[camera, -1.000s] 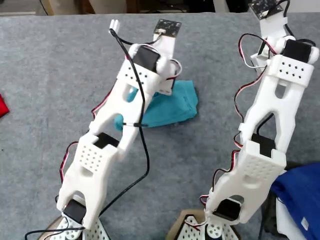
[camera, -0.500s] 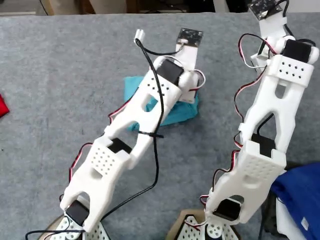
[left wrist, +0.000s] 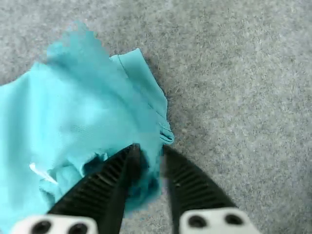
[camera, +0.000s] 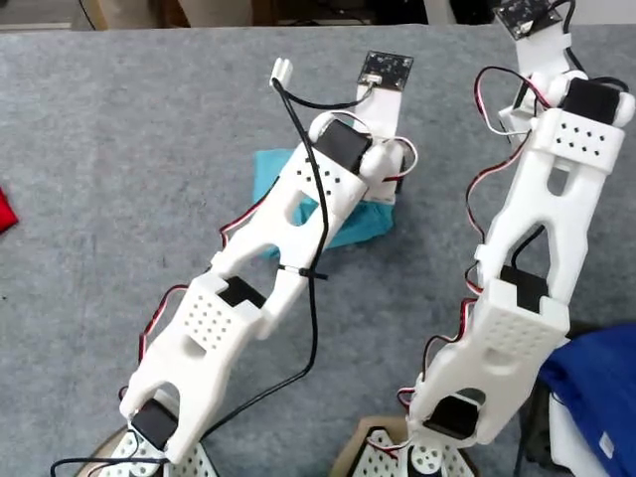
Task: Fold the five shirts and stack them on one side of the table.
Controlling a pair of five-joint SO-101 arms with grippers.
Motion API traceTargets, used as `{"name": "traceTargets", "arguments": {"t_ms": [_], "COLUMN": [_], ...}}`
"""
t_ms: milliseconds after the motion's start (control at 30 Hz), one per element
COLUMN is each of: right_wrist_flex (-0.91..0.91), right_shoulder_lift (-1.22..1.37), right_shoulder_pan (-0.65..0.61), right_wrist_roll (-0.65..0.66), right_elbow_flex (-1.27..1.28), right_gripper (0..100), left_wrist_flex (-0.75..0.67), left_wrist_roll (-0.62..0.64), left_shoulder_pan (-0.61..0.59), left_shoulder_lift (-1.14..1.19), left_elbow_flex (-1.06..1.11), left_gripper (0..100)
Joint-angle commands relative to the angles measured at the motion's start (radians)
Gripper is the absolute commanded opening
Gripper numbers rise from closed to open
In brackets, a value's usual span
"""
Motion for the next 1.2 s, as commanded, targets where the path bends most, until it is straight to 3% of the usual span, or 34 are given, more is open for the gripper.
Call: {"name": "traceTargets", "arguments": {"t_ms": [0,100,167,267,433,600,867,1167], "right_wrist_flex": [-0.018,-0.014,-0.012,-0.011,0.009,0.074,0.109,0.126], "right_shoulder_lift": [-0.077,-0.076,-0.074,-0.071,-0.047,0.005,0.12,0.295], "right_shoulder_pan": [0.016,0.008,-0.002,-0.033,-0.176,-0.364,-0.526,-0.584], "right_wrist_roll": [0.009,0.009,0.009,0.008,0.003,-0.048,-0.114,-0.126], "right_elbow_flex": [-0.044,-0.041,-0.041,-0.019,0.031,0.036,0.019,-0.012], "right_gripper": [5.1,5.1,5.1,5.1,5.1,5.1,5.1,5.1], "left_wrist_flex": [0.006,0.029,0.048,0.043,-0.003,-0.02,-0.051,-0.078], "left_wrist_roll": [0.005,0.0,0.003,0.003,0.02,0.12,0.117,0.118], "left_shoulder_pan": [-0.028,-0.106,-0.173,-0.278,-0.37,-0.45,-0.502,-0.529], "left_shoulder_lift": [-0.027,-0.027,-0.018,-0.015,0.033,0.142,0.245,0.295], "left_elbow_flex": [-0.058,-0.11,-0.155,-0.161,-0.049,0.003,-0.008,-0.023], "left_gripper": [23,32,32,26,3,2,2,2]}}
